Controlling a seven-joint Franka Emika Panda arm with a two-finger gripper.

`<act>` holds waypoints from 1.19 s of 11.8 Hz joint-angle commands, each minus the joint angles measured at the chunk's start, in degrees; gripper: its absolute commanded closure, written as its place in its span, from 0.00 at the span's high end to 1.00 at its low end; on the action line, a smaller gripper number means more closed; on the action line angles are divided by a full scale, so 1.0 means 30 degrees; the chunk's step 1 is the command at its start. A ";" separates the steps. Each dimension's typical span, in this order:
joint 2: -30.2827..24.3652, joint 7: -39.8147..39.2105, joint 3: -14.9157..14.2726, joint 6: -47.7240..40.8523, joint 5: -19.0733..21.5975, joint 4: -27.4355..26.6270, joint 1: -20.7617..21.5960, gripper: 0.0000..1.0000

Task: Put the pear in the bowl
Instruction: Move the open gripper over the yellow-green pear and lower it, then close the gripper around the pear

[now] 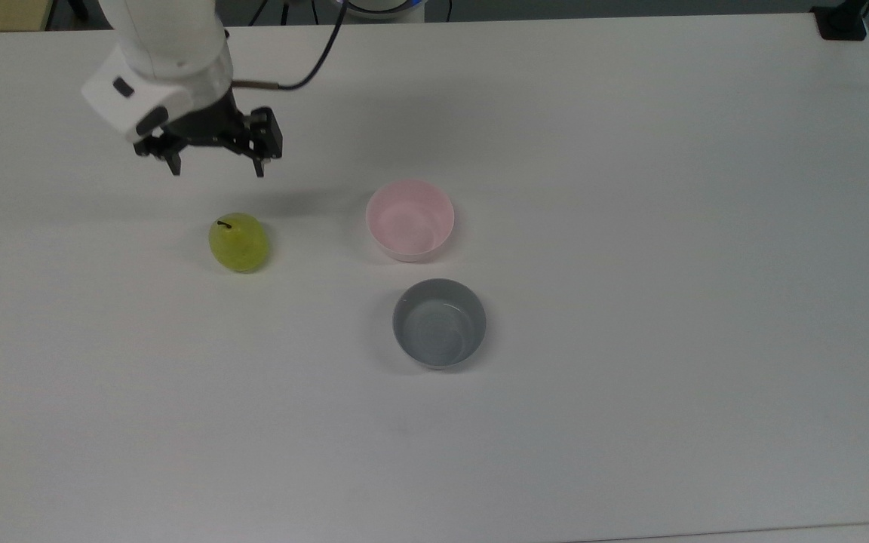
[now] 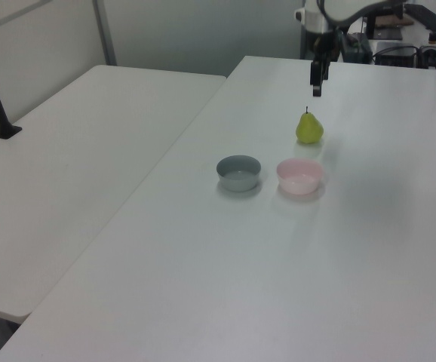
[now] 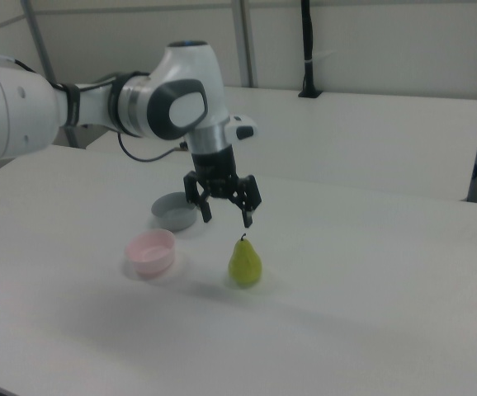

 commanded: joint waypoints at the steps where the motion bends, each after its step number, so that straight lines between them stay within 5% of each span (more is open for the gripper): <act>1: 0.1137 -0.0474 -0.0047 0.1582 -0.0710 -0.0701 -0.0017 1.00; 10: 0.3455 -0.0445 -0.0018 0.4340 -0.0741 -0.1141 0.0042 1.00; 14: 0.3427 -0.0358 -0.0018 0.4430 -0.0741 -0.1200 0.0100 0.46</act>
